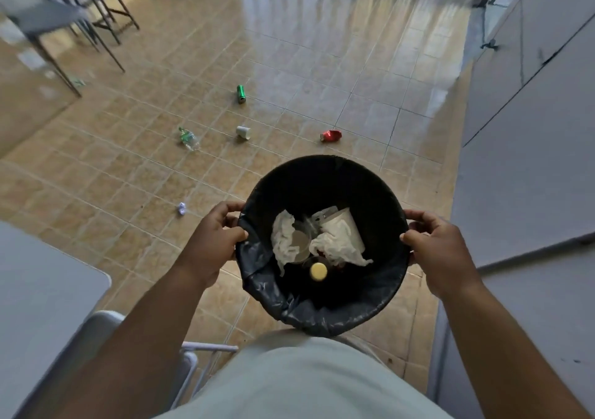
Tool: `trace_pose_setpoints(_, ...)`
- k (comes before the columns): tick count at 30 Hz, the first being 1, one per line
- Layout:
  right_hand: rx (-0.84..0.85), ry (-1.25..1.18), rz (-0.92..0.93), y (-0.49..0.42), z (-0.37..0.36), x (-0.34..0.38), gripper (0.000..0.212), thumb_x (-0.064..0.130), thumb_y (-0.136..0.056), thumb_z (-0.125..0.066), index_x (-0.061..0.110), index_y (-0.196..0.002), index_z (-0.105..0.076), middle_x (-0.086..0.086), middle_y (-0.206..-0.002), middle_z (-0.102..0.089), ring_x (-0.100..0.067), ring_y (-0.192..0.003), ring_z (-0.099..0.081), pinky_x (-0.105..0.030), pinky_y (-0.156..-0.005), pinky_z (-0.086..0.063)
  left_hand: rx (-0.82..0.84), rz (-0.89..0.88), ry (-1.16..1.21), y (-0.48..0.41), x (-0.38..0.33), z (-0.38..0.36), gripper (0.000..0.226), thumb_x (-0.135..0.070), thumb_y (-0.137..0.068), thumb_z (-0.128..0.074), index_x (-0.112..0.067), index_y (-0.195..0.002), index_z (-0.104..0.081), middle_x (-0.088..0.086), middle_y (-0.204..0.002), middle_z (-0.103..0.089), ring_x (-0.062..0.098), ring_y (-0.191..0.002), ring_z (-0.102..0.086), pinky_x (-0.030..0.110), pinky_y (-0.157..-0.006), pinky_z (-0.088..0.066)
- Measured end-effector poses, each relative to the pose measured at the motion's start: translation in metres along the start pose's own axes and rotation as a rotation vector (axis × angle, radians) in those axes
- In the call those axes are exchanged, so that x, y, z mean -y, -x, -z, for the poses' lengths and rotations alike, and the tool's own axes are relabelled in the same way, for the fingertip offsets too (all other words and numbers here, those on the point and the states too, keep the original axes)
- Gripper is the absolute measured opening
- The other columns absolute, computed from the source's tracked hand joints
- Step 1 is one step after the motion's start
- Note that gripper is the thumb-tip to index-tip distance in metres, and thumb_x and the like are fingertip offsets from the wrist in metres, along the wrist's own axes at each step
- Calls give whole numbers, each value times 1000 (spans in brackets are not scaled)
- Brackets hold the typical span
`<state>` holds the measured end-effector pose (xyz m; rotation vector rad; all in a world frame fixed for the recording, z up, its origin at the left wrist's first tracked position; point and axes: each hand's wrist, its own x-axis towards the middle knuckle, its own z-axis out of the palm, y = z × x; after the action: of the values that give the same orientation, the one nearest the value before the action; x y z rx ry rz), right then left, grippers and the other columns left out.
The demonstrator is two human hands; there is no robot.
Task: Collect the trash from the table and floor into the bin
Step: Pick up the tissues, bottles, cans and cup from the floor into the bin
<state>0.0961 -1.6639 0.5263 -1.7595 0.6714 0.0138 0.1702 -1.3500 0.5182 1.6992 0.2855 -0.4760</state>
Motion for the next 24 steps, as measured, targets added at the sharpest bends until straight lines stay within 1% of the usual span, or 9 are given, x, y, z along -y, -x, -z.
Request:
trace_pose_setpoints(3,85,11,18,-54,-6,26,33,-5,-93,-53,21,-109,-65,-16,-95,-63,-34,-89,-66,-42,-61,-59,-91,10,22,-26,-19,-4,46,15,-87,-45,-24,-107,-61,9,-90,-53,20,-77,-58,39,-65,-54)
trace_pose_setpoints(5,132,5,30,-85,-12,45,35,-7,-92,-53,22,-107,-65,-15,-91,-63,-32,-85,-67,-38,-58,-56,-139,6,32,-43,-34,-3,45,14,-88,-45,-25,-107,-60,8,-88,-53,20,-76,-58,38,-64,-54)
trace_pose_setpoints(8,201,-7,57,-130,-25,74,38,-12,-89,-51,18,-108,-66,-9,-81,-59,-27,-74,-65,-35,-53,-52,-212,-10,67,-72,-50,-1,45,13,-88,-46,-26,-105,-60,10,-93,-53,22,-78,-59,36,-62,-53)
trace_pose_setpoints(11,246,32,62,-165,-41,95,38,-12,-89,-52,16,-112,-64,-9,-83,-58,-26,-74,-65,-29,-50,-52,-269,1,93,-92,-57,3,46,12,-89,-47,-29,-104,-59,11,-97,-53,23,-82,-59,37,-64,-53)
trace_pose_setpoints(13,268,47,53,-177,-49,102,38,-12,-90,-52,14,-114,-64,-10,-86,-60,-28,-79,-66,-33,-54,-54,-278,11,97,-98,-58,6,46,12,-89,-48,-29,-106,-60,11,-98,-53,23,-83,-59,38,-65,-53)
trace_pose_setpoints(17,347,98,62,-219,-83,137,39,-14,-88,-52,11,-115,-66,-12,-83,-57,-31,-77,-64,-54,-67,-56,-348,20,149,-134,-74,31,44,12,-89,-47,-26,-107,-60,10,-94,-52,22,-82,-58,38,-66,-52)
trace_pose_setpoints(18,362,108,68,-229,-93,145,39,-14,-87,-52,11,-114,-66,-12,-82,-57,-31,-77,-64,-55,-68,-56,-361,22,161,-144,-76,37,44,12,-90,-46,-26,-107,-60,10,-94,-52,22,-81,-58,37,-65,-52)
trace_pose_setpoints(21,374,126,64,-257,-123,162,37,-14,-88,-52,8,-116,-65,-10,-79,-56,-27,-74,-63,-52,-68,-56,-372,30,182,-178,-81,56,43,12,-89,-46,-25,-107,-60,10,-93,-51,22,-80,-57,36,-63,-51)
trace_pose_setpoints(24,376,150,49,-283,-157,179,38,-14,-89,-52,7,-118,-64,-12,-82,-55,-29,-76,-63,-55,-70,-56,-374,52,190,-213,-86,79,43,12,-89,-46,-23,-108,-61,10,-92,-51,22,-79,-58,36,-63,-51)
